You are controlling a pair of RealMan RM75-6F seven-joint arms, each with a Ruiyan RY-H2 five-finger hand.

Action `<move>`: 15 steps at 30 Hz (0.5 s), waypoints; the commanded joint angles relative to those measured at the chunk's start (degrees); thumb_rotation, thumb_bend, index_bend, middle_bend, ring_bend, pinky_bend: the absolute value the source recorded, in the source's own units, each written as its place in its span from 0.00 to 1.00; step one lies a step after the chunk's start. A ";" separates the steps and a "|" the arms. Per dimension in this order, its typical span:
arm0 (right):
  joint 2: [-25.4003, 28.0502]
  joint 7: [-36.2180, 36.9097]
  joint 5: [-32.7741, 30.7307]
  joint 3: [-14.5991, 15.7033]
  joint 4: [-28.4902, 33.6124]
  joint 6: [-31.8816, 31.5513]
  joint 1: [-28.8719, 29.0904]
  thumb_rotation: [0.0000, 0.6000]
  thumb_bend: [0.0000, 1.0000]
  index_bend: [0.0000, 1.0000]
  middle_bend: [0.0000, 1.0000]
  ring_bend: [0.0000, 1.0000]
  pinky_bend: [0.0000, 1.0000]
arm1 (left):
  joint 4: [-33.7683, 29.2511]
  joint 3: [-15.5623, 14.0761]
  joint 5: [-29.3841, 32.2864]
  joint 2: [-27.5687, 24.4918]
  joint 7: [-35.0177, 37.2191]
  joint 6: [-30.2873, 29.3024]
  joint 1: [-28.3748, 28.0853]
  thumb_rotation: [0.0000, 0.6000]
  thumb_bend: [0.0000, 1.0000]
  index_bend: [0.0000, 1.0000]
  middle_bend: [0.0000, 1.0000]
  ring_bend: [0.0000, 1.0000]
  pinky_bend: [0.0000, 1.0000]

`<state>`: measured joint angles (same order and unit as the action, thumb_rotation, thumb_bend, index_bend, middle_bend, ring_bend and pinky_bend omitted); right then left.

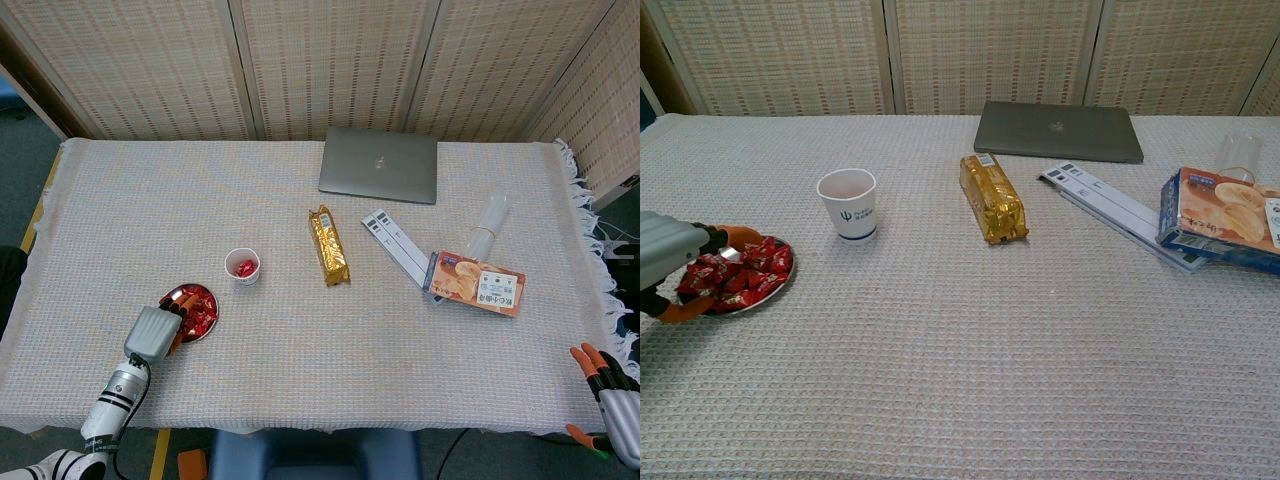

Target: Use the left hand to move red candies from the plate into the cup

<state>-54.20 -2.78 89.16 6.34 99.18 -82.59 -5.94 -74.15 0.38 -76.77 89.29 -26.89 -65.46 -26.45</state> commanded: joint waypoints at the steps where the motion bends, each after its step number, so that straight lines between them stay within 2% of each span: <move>1: 0.00 0.01 0.02 0.04 -0.01 -0.02 -0.02 1.00 0.04 0.00 0.00 0.00 0.25 | 1.99 0.33 -0.97 1.70 -0.88 -0.48 -0.43 1.00 0.38 0.10 0.17 0.24 1.00; 7: 0.07 0.29 -0.03 0.02 -0.14 -0.30 -0.14 1.00 0.04 0.00 0.00 0.00 0.25 | 4.28 1.28 -1.02 3.41 -1.05 -0.54 -0.84 1.00 0.39 0.14 0.19 0.29 1.00; 15: 0.05 0.23 -0.28 -0.06 -0.13 -0.15 -0.05 1.00 0.04 0.00 0.00 0.00 0.25 | 6.44 1.70 -0.77 4.38 -1.02 0.18 -1.05 1.00 0.39 0.31 0.34 0.41 1.00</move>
<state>-54.14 -2.56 88.87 6.29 99.06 -82.74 -6.00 -67.77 2.06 -77.57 93.62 -27.88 -65.34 -27.47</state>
